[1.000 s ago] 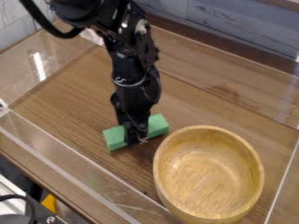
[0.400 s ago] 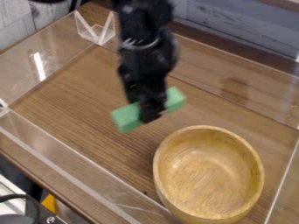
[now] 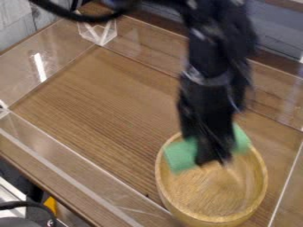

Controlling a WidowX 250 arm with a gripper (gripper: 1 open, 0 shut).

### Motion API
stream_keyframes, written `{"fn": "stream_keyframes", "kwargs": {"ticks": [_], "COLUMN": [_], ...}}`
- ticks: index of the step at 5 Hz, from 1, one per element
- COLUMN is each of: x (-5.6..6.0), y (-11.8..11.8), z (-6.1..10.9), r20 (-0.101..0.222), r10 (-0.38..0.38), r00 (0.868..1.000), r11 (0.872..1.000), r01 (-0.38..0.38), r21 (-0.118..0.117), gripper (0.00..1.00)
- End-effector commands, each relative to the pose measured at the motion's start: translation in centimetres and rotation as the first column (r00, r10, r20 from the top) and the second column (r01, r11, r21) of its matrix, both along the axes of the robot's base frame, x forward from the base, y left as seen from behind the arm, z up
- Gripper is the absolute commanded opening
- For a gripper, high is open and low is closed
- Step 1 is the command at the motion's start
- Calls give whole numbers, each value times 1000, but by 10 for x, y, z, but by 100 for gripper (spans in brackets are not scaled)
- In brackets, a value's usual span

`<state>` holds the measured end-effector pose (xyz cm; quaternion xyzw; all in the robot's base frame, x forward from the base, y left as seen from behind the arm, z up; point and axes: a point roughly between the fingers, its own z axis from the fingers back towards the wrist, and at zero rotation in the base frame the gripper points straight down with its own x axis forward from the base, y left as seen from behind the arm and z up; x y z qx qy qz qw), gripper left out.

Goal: Put the green block in the brown bowl

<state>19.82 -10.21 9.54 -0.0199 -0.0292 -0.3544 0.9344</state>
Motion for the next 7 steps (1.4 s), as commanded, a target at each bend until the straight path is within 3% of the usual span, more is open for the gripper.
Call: {"fn": "stream_keyframes", "kwargs": {"ticks": [1,7], "x": [-4,2], "y": [-13,5], "z": [1,9], "r20": [24,8], "r10": [-60,-67], "r00": [998,998], "r11": [998,996], "r01": [60,67], "r21": [-6,-63], "gripper": [0,0]}}
